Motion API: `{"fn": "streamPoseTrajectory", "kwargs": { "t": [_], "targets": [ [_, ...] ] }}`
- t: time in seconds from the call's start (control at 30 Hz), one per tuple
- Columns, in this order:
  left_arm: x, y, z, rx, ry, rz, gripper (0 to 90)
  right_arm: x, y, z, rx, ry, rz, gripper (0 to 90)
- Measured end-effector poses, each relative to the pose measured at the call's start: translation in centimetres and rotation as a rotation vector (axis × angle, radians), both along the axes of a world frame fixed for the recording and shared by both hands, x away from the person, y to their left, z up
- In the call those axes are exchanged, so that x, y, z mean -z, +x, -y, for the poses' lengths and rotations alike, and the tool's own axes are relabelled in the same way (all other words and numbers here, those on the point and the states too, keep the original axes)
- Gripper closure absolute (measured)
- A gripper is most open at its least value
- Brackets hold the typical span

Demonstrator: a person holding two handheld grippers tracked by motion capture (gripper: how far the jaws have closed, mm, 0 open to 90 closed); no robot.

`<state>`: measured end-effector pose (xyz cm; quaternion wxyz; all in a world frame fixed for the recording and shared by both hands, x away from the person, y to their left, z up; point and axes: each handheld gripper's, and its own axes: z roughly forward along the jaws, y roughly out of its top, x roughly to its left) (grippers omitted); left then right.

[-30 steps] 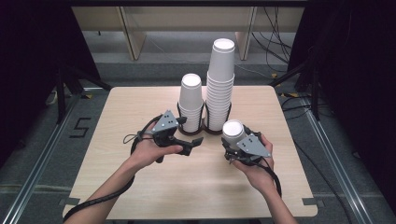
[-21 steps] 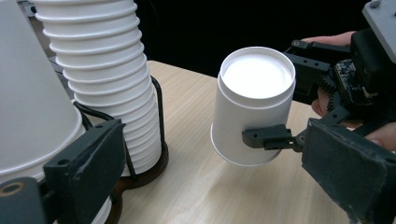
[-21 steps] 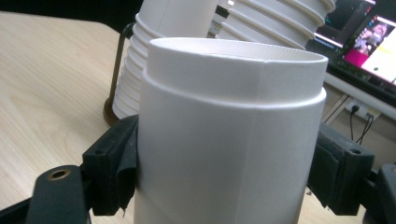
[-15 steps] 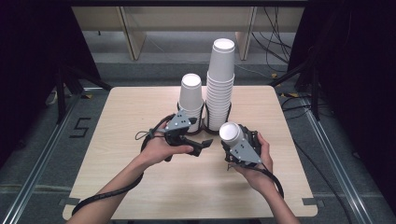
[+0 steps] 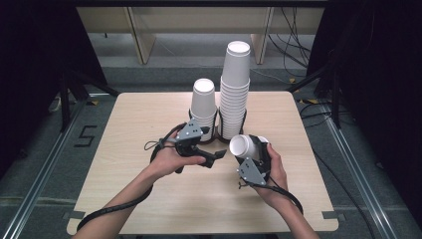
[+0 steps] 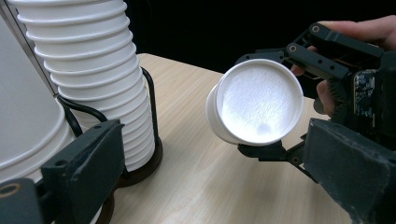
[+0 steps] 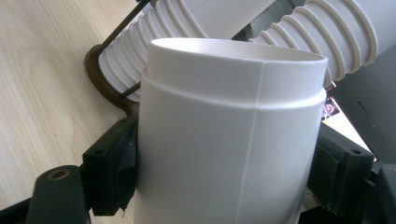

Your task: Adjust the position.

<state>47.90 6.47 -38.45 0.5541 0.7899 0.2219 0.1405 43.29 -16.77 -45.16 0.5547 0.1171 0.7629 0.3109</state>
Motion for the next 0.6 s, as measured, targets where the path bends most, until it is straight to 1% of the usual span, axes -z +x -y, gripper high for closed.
{"fn": "streamPoseTrajectory", "kwargs": {
  "t": [0.03, 0.07, 0.1, 0.13, 0.17, 0.2, 0.23, 0.27, 0.33, 0.37, 0.43, 0.47, 0.5, 0.57, 0.6],
  "targets": [
    [0.0, 0.0, 0.0, 0.001, 0.000, -0.001, 5.0, -0.1, 0.1, 0.0, -0.006, -0.019, 0.008, 21.1],
    [0.0, 0.1, 0.1, 0.002, 0.000, -0.003, 5.0, 0.0, 0.0, 0.0, -0.009, -0.025, 0.009, 21.1],
    [0.0, 0.1, 0.1, 0.003, -0.002, -0.005, 5.0, 0.1, 0.0, -0.1, -0.003, -0.015, -0.003, 21.0],
    [0.0, 0.2, 0.2, 0.012, -0.011, -0.005, 5.0, 0.0, 0.0, -0.1, -0.011, -0.037, 0.011, 21.1],
    [-0.1, 0.2, 0.2, 0.004, 0.001, -0.008, 5.0, 0.1, 0.0, -0.1, -0.011, -0.042, 0.016, 21.1],
    [-0.1, 0.2, 0.2, 0.005, -0.003, -0.012, 5.0, 0.2, -0.1, -0.2, -0.006, -0.046, 0.015, 21.0],
    [-0.1, 0.2, 0.3, 0.006, -0.006, -0.017, 5.0, 0.2, 0.0, -0.2, -0.011, -0.067, 0.026, 21.1],
    [-0.1, 0.2, 0.4, 0.008, -0.006, -0.021, 5.0, 0.4, -0.1, -0.3, -0.009, -0.070, 0.023, 21.1],
    [0.0, 0.2, 0.6, 0.013, -0.001, -0.022, 5.0, 0.5, -0.2, -0.4, -0.008, -0.101, 0.037, 21.1],
    [0.0, 0.2, 0.7, 0.018, -0.001, -0.024, 5.0, 0.6, -0.2, -0.5, -0.012, -0.120, 0.045, 21.1],
    [0.2, 0.2, 0.9, 0.023, 0.005, -0.029, 5.0, 0.6, -0.2, -0.6, -0.027, -0.168, 0.075, 21.1],
    [0.2, 0.2, 1.0, 0.027, 0.007, -0.033, 5.0, 0.7, -0.3, -0.8, -0.025, -0.189, 0.081, 21.1],
    [0.3, 0.2, 1.1, 0.029, 0.009, -0.034, 5.0, 0.6, -0.3, -0.8, -0.033, -0.226, 0.103, 21.1],
    [0.4, 0.2, 1.3, 0.035, 0.013, -0.039, 5.0, 0.5, -0.2, -1.0, -0.040, -0.274, 0.136, 21.1],
    [0.4, 0.2, 1.4, 0.035, 0.015, -0.040, 5.0, 0.5, -0.2, -1.0, -0.043, -0.285, 0.138, 21.1]
  ]
}}
